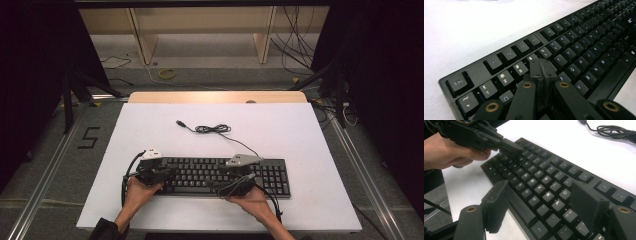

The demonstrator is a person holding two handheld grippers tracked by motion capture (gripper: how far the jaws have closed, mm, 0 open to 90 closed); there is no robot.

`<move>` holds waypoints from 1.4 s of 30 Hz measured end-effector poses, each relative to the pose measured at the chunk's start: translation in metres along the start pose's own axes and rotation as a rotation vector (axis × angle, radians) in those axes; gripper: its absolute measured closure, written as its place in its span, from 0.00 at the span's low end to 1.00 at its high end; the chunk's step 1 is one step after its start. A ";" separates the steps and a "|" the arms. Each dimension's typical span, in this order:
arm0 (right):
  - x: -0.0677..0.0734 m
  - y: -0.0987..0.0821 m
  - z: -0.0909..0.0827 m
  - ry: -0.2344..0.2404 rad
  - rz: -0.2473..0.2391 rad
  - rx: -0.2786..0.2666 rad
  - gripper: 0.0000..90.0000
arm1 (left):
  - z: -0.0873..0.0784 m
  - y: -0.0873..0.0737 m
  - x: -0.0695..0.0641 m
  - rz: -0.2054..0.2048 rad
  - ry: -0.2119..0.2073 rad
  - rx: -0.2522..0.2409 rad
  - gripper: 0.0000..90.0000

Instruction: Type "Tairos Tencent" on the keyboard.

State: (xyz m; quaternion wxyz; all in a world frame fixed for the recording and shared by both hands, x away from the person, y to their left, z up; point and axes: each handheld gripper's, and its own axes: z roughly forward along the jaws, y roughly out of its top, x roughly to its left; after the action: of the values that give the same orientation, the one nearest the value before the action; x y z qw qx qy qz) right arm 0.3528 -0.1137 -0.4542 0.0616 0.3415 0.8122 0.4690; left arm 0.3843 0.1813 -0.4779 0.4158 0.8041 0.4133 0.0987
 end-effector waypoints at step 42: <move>-0.001 -0.002 -0.001 -0.008 0.004 -0.001 0.37 | -0.009 0.004 -0.008 -0.039 -0.065 -0.013 0.64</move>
State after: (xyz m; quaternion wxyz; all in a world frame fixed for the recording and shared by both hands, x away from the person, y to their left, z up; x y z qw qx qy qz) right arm 0.3520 -0.1156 -0.4551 0.0642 0.3451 0.8110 0.4681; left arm 0.3772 0.1796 -0.4674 0.4359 0.7961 0.4144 0.0672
